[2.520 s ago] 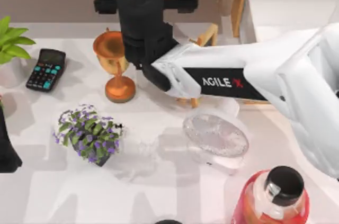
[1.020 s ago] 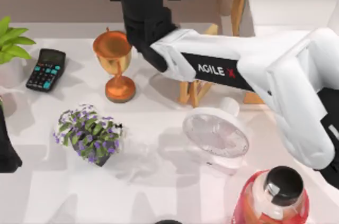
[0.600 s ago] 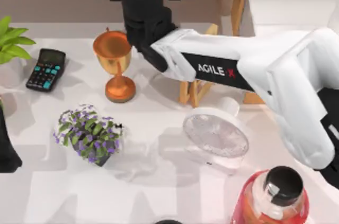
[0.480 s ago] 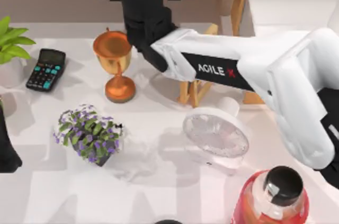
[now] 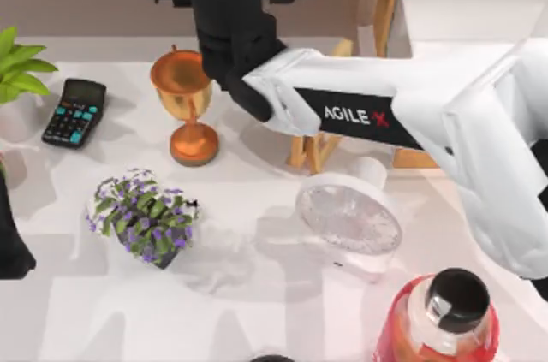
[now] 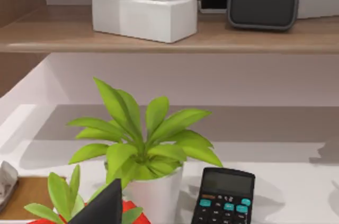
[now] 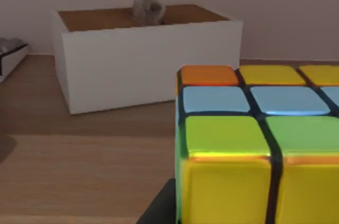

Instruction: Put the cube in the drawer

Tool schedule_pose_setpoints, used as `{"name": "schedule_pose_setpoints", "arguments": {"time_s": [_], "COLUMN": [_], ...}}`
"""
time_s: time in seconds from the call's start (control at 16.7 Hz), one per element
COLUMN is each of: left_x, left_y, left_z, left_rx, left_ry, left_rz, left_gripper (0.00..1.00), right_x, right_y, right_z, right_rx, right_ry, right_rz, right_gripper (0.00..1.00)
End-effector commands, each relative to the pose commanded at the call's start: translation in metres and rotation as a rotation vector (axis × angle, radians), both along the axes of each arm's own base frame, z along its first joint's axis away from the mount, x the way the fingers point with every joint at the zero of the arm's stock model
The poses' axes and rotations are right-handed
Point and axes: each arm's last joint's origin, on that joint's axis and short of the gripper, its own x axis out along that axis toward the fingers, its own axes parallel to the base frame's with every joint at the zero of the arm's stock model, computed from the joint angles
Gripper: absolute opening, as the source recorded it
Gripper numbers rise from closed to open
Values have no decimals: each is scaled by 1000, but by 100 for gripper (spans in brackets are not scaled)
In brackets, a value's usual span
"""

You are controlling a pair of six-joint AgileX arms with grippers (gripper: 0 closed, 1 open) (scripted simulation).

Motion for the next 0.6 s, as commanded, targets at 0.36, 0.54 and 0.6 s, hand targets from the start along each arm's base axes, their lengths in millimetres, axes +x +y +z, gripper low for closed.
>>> {"name": "schedule_pose_setpoints", "arguments": {"time_s": [0.36, 0.54, 0.6], "left_x": [0, 0, 0], "left_y": [0, 0, 0], "left_z": [0, 0, 0], "left_rx": [0, 0, 0], "left_ry": [0, 0, 0], "left_rz": [0, 0, 0], "left_gripper": [100, 100, 100], "right_x": [1, -2, -4], "right_y": [-3, -2, -1], "right_z": [7, 20, 28], "right_rx": [20, 21, 17], "right_ry": [-14, -4, 6], "right_rz": [-15, 9, 26], "right_gripper": [0, 0, 0]}}
